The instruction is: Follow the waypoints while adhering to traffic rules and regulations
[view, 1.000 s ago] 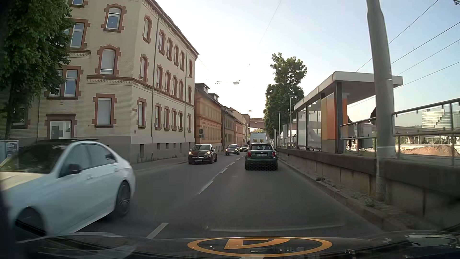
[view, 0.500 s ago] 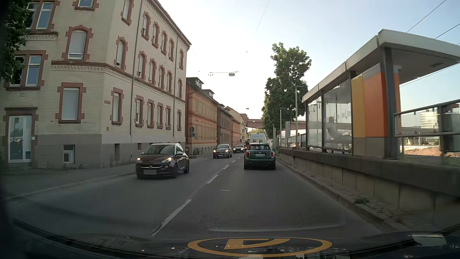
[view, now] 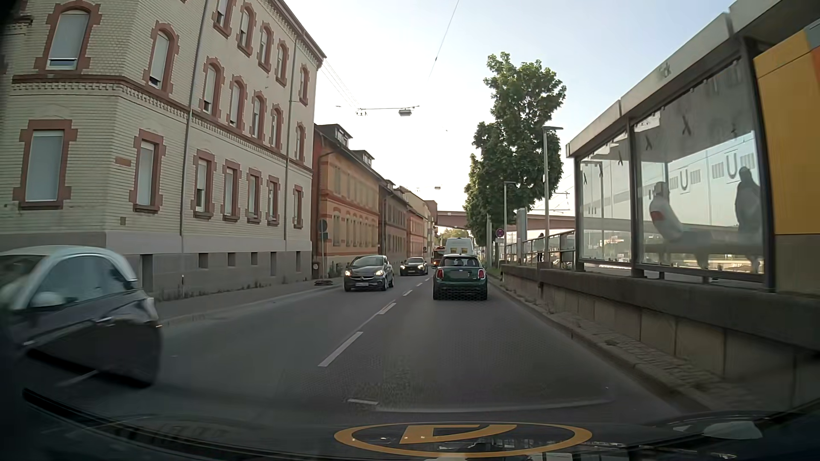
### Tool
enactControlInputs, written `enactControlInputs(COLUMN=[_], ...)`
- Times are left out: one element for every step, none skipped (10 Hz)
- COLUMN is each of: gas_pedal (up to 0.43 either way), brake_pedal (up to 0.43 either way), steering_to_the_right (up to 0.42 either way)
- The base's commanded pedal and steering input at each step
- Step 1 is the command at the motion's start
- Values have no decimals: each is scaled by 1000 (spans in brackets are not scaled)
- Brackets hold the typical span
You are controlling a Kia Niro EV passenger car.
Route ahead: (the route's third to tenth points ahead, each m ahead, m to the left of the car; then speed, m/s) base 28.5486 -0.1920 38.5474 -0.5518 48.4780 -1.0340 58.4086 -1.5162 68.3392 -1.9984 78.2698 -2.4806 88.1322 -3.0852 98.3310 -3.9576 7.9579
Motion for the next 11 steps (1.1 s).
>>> enactControlInputs(gas_pedal=[209,228,260,260,260,260,260,260,260,260,260], brake_pedal=[0,0,0,0,0,0,0,0,0,0,0], steering_to_the_right=[6,6,6,6,6,6,5,5,5,5,5])
